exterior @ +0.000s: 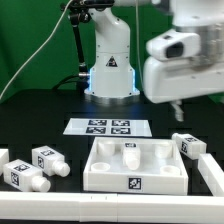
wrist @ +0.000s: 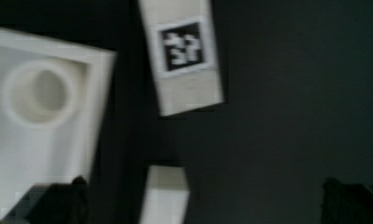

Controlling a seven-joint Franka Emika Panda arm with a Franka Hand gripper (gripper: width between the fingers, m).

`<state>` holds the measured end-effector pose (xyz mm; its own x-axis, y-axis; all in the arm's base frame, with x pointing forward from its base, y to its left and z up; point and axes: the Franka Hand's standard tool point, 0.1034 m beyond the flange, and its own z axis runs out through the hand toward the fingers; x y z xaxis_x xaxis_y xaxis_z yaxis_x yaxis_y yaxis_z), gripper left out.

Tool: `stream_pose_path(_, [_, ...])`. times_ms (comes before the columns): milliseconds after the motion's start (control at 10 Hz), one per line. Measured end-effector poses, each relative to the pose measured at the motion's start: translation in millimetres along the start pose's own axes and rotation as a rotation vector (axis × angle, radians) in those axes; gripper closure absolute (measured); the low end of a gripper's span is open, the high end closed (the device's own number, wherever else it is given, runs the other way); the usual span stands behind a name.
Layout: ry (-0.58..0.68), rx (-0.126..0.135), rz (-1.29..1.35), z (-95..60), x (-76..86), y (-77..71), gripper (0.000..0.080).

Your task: Assemble one leg

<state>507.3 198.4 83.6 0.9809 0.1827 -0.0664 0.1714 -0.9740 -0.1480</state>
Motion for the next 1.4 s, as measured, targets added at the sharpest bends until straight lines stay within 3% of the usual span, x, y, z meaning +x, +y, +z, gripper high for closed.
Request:
stream_pose_path(100, [0.004, 0.005, -0.017, 5.2, 9.1, -10.8, 0.015])
stream_pose_path(600, [0.004, 0.004, -0.049, 7.5, 11.2, -3.8, 0.015])
stream_pose_path(700, [0.001, -0.023, -0.042, 11.2, 8.5, 6.2, 0.015])
stream_pose_path(900, [0.001, -0.039, -0.096, 12.8, 12.2, 40.6, 0.015])
stream_pose_path(1100, [-0.012, -0.037, -0.075, 13.2, 11.1, 38.8, 0.015])
stream_pose_path(1300, [-0.155, -0.026, -0.07, 14.1, 0.9, 36.9, 0.015])
stream_pose_path(1400, [-0.218, -0.052, -0.052, 14.9, 1.5, 36.6, 0.015])
